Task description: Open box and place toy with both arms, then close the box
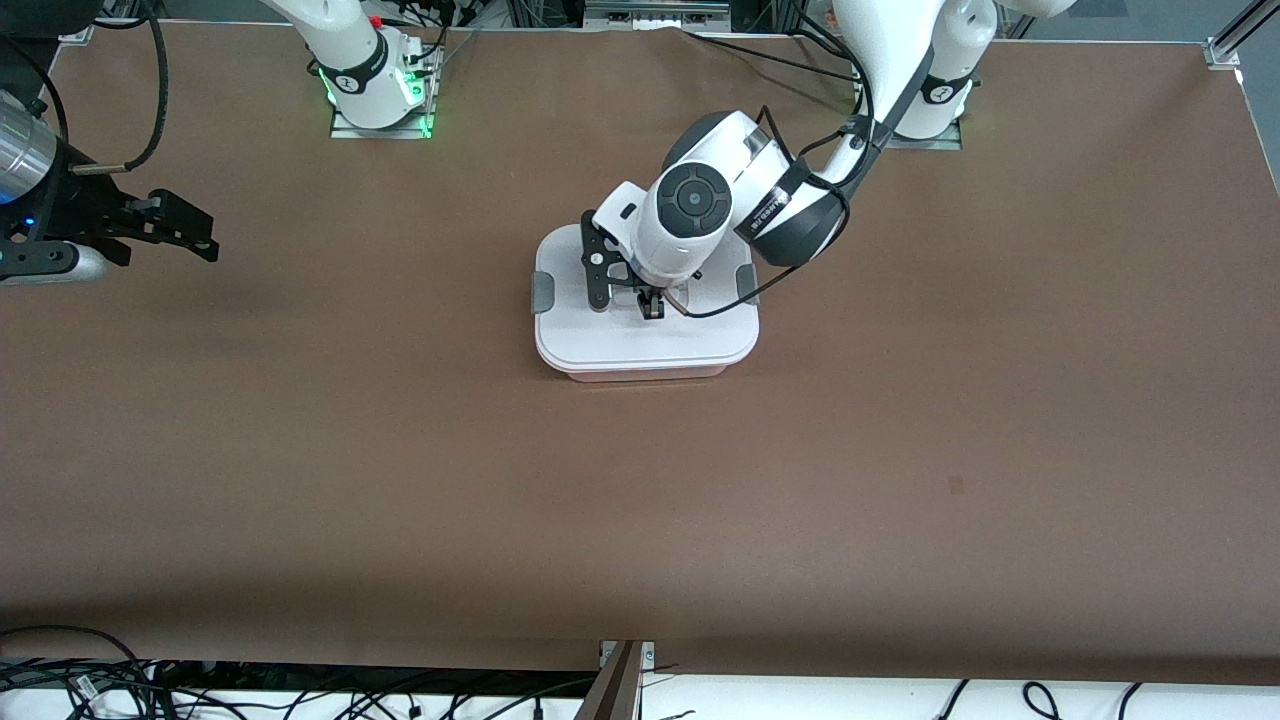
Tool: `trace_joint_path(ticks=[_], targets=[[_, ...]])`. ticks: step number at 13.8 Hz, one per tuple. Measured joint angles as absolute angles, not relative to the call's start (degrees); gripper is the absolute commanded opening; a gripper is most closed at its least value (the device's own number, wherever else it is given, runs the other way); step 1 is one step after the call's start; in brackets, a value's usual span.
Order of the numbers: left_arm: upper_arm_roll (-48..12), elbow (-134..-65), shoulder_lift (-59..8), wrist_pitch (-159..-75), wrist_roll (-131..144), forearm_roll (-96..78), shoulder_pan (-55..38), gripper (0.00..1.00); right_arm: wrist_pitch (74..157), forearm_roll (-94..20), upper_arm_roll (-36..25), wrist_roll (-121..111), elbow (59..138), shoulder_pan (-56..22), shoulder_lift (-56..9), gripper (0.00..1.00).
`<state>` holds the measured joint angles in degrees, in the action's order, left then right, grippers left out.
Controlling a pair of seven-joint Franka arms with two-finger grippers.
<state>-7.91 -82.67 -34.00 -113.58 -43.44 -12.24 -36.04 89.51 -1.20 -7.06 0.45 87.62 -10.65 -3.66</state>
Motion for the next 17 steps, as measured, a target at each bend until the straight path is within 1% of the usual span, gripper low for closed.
trace_joint_path(ticks=[17], targets=[[-7.63, -82.12, -34.52, -113.82, -41.21, -12.77, -36.04, 0.00, 89.51, -1.14, -7.17, 0.45, 87.62, -10.65, -3.67, 1.00]])
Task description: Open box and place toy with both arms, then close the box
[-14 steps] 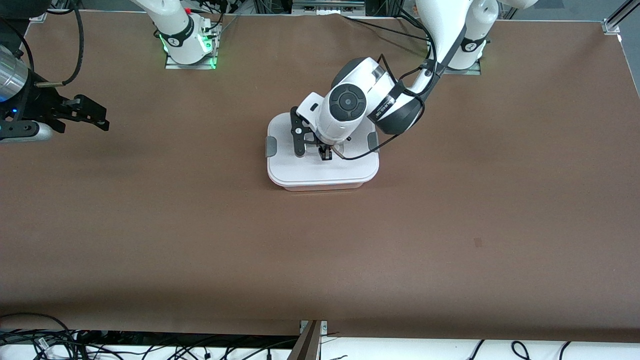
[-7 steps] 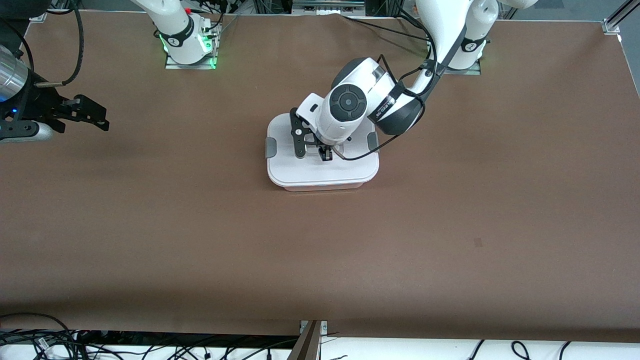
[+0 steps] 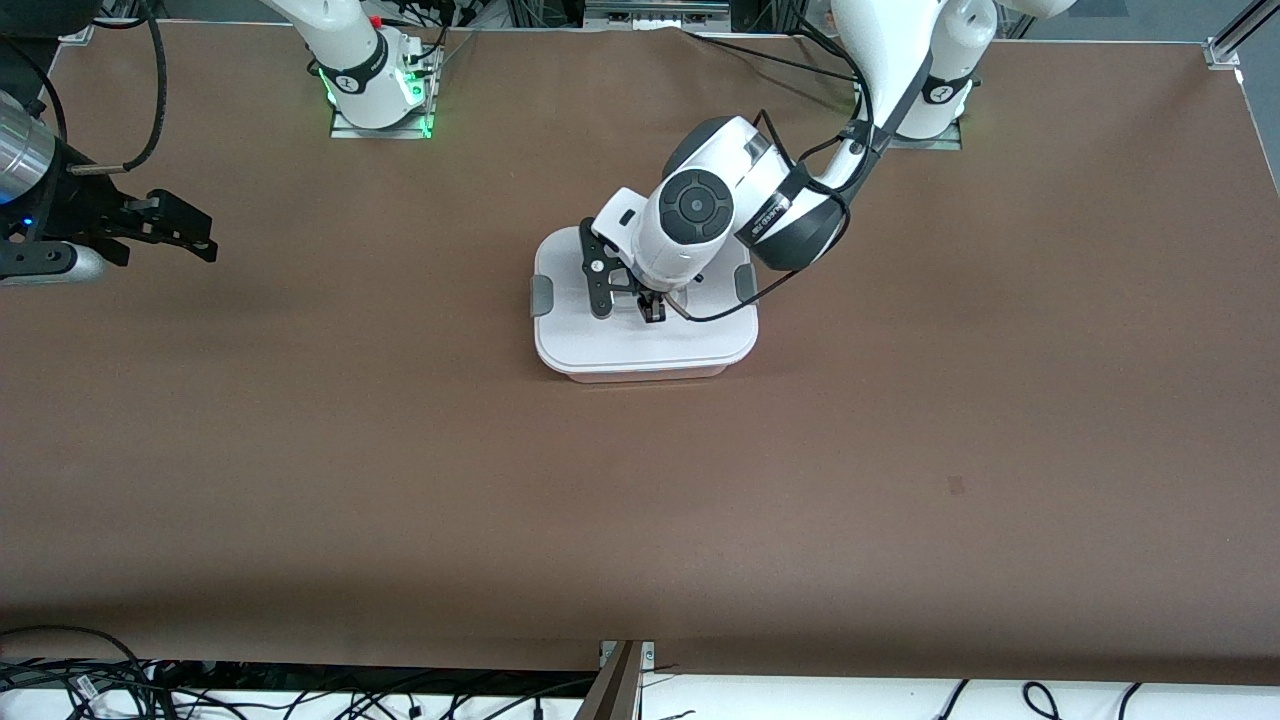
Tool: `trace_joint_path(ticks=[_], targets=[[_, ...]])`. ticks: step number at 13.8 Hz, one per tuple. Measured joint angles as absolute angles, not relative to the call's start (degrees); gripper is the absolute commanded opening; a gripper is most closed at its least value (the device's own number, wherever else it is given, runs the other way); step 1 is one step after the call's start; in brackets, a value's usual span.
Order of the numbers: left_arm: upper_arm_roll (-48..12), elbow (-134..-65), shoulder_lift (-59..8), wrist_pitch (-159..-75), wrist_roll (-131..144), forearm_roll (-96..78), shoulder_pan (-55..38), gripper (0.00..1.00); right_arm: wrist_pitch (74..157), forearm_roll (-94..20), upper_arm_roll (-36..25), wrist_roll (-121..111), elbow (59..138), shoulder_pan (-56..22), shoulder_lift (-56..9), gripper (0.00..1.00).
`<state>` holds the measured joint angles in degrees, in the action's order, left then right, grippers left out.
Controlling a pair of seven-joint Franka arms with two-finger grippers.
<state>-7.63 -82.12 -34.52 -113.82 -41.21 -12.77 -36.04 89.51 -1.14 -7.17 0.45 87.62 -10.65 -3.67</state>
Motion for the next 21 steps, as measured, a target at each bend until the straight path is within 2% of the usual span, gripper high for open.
trace_joint_path(ticks=[9, 10, 11, 17, 21], targets=[[-7.53, -82.09, -34.87, -114.77, -41.01, -12.77, -36.03, 0.00, 89.51, -1.14, -7.18, 0.45, 87.62, -10.65, -3.67, 1.00], [-7.53, -82.07, -34.87, -114.78, -40.96, -12.77, -36.03, 0.40, 89.51, -1.14, -7.18, 0.45, 87.62, -10.65, -3.67, 1.00], [-7.53, -82.02, -34.84, -114.78, -40.50, -12.77, -36.03, 0.99, 89.51, -1.14, -7.18, 0.45, 87.62, -10.65, -3.68, 1.00], [-7.52, -80.93, -32.73, -114.19, -36.84, -12.73, -36.05, 1.00, 89.51, -1.14, -7.18, 0.45, 87.62, -10.66, -3.68, 1.00], [-6.25, -80.27, -26.09, -102.09, -24.94, -12.44, -35.76, 1.00, 89.51, -1.14, -7.18, 0.45, 87.61, -10.66, -3.70, 1.00]])
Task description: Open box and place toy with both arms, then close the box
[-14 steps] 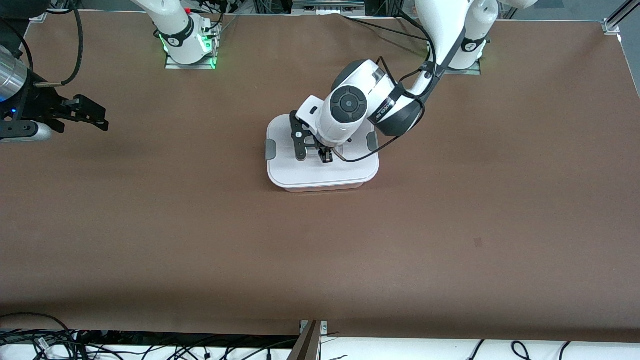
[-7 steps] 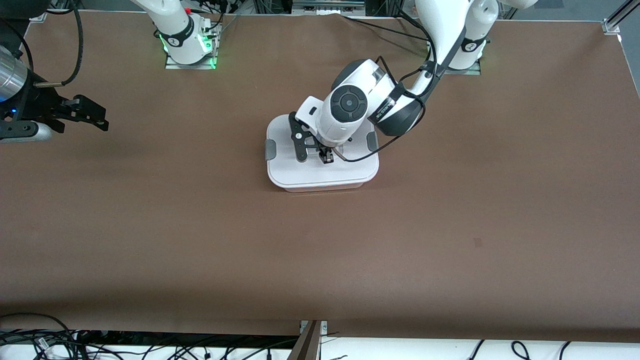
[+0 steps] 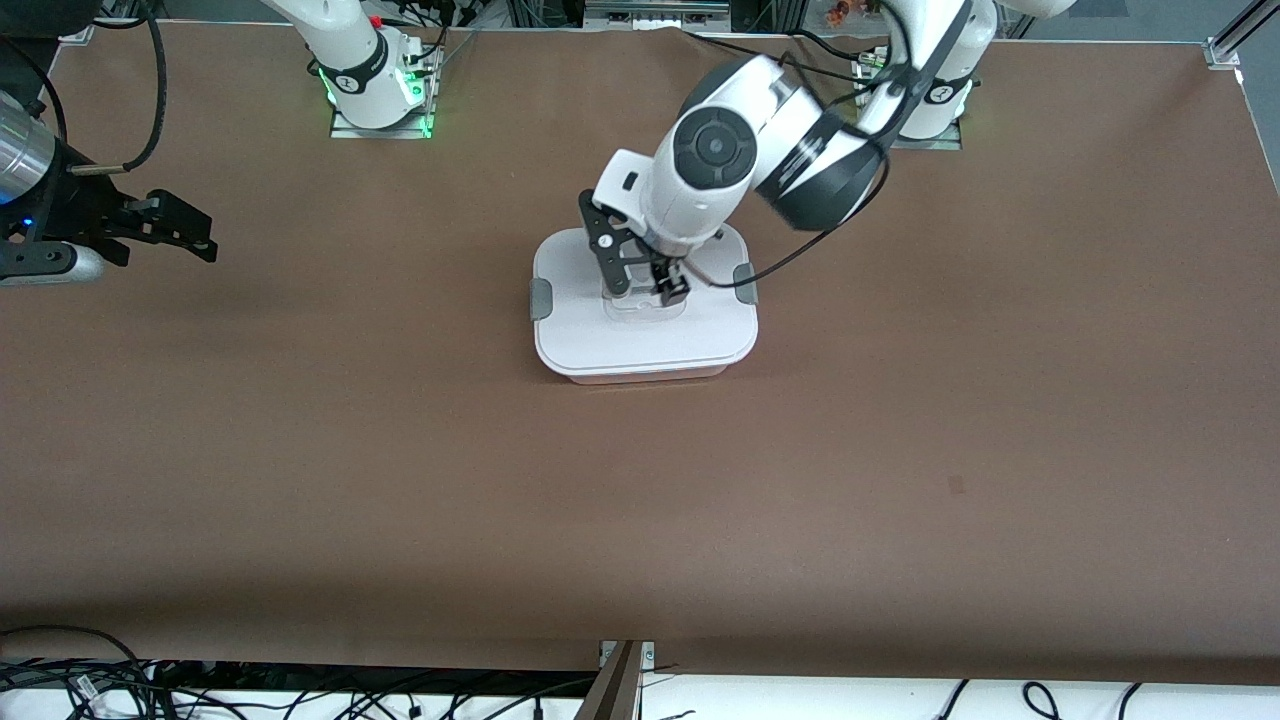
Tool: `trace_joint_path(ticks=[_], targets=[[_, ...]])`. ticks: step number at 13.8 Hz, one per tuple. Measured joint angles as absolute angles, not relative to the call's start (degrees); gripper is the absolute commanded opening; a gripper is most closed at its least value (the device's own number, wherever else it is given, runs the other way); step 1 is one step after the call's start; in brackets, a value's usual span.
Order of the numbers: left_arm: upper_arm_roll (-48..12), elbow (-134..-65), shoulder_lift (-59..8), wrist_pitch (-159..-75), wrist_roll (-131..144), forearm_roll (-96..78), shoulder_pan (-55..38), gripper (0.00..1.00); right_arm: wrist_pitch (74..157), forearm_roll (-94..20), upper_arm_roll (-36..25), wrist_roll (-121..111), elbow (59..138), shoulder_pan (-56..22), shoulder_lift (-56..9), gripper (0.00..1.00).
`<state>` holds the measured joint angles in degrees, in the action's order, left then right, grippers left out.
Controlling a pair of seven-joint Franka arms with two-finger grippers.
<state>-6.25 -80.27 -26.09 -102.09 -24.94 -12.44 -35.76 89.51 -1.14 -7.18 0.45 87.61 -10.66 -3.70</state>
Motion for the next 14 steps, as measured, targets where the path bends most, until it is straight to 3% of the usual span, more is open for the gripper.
trace_joint_path(ticks=[3, 8, 12, 14], targets=[[-4.32, -80.00, -19.44, -94.03, -18.19, -8.46, -32.21, 1.00, 89.51, -1.14, -7.18, 0.45, 87.60, -10.65, -3.70, 1.00], [-3.66, -79.92, -11.62, -85.98, -16.83, -3.84, -16.89, 1.00, 89.51, -1.14, -7.20, 0.45, 87.60, -10.66, -3.71, 1.00], [-3.67, -80.82, -6.95, -85.23, -15.65, -1.29, -8.12, 1.00, 89.51, -1.14, -7.21, 0.45, 87.60, -10.66, -3.72, 1.00], [-3.72, -86.11, -3.46, -88.94, -15.53, -1.24, -4.57, 1.00, 89.51, -1.14, -7.21, 0.45, 87.59, -10.66, -3.72, 1.00]])
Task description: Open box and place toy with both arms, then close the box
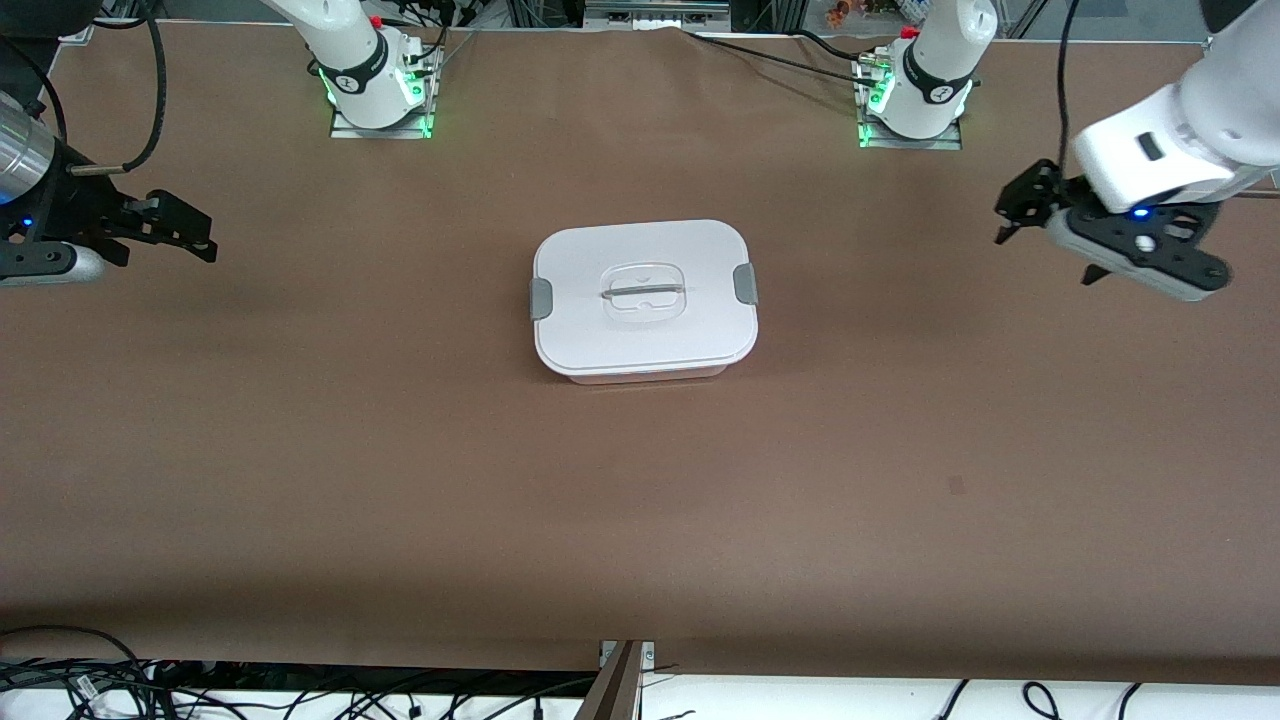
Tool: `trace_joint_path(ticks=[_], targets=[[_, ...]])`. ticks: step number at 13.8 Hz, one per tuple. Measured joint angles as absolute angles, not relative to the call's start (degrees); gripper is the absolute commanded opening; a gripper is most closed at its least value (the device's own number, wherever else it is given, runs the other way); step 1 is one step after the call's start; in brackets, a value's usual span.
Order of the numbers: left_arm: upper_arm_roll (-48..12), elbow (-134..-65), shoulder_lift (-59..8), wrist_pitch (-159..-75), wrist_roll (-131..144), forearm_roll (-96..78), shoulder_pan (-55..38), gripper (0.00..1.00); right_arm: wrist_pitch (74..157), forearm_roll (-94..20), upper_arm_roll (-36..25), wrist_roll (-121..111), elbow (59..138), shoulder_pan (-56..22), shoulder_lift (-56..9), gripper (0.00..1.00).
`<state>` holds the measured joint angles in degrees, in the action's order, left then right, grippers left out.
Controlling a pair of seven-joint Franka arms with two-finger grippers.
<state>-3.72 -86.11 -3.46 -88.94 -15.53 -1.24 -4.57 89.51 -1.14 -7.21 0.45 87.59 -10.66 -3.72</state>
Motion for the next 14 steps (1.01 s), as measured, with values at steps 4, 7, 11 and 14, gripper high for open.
trace_joint_path(ticks=[4, 7, 11, 14], targets=[[-3.53, -95.16, 2.02, -93.16, -10.01, 0.60, -2.18, 1.00, 89.51, -1.14, -7.21, 0.45, 87.59, -10.66, -3.72, 1.00], [-2.05, -96.11, 2.54, -93.16, 0.32, 2.10, -2.20, 1.00, 89.51, -1.14, -7.21, 0.45, 87.59, -10.66, -3.72, 1.00], [-1.85, -96.46, 2.49, -93.17, 6.08, 2.11, -2.27, 1.00, 89.51, -1.14, -7.21, 0.45, 87.59, -10.66, -3.72, 1.00], [-1.79, -96.58, 2.37, -93.20, 6.19, 2.11, -2.44, 1.00, 89.51, -1.14, -7.21, 0.45, 87.59, -10.66, -3.72, 1.00]])
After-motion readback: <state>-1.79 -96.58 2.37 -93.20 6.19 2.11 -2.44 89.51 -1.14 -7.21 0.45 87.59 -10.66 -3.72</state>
